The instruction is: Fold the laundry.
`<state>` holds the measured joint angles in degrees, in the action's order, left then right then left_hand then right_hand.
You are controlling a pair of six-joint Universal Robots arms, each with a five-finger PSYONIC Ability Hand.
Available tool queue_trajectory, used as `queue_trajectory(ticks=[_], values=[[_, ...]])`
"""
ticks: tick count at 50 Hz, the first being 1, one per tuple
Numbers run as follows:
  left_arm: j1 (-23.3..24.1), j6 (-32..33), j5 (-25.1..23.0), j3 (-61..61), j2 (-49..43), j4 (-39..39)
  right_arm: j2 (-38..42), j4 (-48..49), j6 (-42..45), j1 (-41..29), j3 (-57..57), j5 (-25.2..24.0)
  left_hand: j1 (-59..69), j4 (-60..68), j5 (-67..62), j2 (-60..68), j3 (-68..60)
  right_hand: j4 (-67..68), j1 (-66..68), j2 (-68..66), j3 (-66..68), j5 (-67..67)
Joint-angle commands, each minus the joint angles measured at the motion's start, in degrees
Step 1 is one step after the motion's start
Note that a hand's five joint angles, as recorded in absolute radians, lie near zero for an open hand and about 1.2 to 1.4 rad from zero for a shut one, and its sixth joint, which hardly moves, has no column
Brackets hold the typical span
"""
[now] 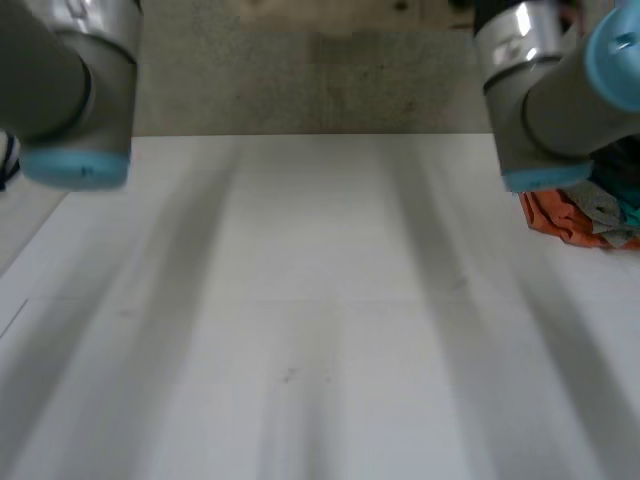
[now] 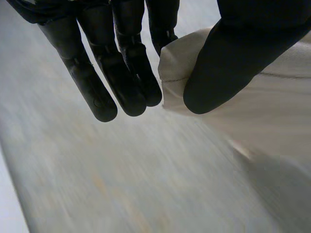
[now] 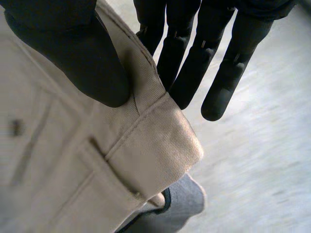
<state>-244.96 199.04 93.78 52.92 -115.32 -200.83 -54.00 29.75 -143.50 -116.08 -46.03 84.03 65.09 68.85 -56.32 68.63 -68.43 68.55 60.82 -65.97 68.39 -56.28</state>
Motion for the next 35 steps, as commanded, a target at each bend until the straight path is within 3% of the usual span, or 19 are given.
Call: queue_trajectory(ticks=[1,9,17,18,19,20,21,23,29,35], values=[[0.53,0.38,-0.26,16.48,-1.74,6.41,7.93,-14.07,0.15,-0.11,-2.91,-0.53,14.91,11.15,-13.68,11.37,-11.57,11.45,19.18,-14.03,11.61,-13.72],[1.68,0.47,0.35,31.16,-3.34,11.34,10.58,-22.44,3.48,-1.43,-15.12,-0.97,14.91,11.15,-13.68,11.37,-11.57,11.45,19.18,-14.03,11.61,-13.72],[1.68,0.47,-0.17,41.8,2.45,11.26,5.15,-24.91,5.96,-1.52,-24.01,0.08,14.91,11.15,-13.68,11.37,-11.57,11.45,19.18,-14.03,11.61,-13.72],[1.68,0.47,-0.17,42.61,3.25,11.17,4.35,-25.17,5.78,-1.43,-24.72,0.0,8.94,5.18,-7.7,5.4,-5.6,11.45,19.18,-14.03,11.61,-13.72],[1.77,0.47,-0.26,43.4,4.04,11.08,3.38,-25.35,5.43,-1.34,-25.42,0.0,-1.61,-5.37,2.85,-5.15,4.95,9.18,16.91,-11.76,9.34,-11.44],[1.77,0.47,-0.26,44.01,4.83,11.08,2.68,-25.52,5.08,-1.34,-26.03,0.0,-11.71,-15.47,12.95,-15.25,15.05,-1.17,6.56,-1.41,-1.01,-1.1],[1.94,0.47,-0.26,44.89,6.23,11.08,1.28,-25.61,4.56,-1.25,-27.35,0.08,-26.96,-30.72,28.2,-30.5,30.31,-26.59,-18.85,24.01,-26.43,24.32],[2.21,0.47,-0.26,45.69,7.73,11.17,0.22,-25.61,4.03,-1.25,-28.67,0.35,-34.82,-38.58,36.06,-38.36,38.17,-40.09,-32.35,37.51,-39.93,37.82],[2.56,0.47,-0.35,48.93,12.65,11.17,-2.68,-25.7,-1.77,-0.9,-32.54,3.15,-37.88,-41.64,39.12,-41.42,41.23,-42.66,-34.92,40.07,-42.5,40.39],[2.65,1.79,-1.75,52.98,15.12,11.17,-11.47,-26.49,-7.31,-0.55,-38.25,3.6,-36.04,-39.79,37.27,-39.57,39.38,-40.98,-33.24,38.39,-40.82,38.71]])
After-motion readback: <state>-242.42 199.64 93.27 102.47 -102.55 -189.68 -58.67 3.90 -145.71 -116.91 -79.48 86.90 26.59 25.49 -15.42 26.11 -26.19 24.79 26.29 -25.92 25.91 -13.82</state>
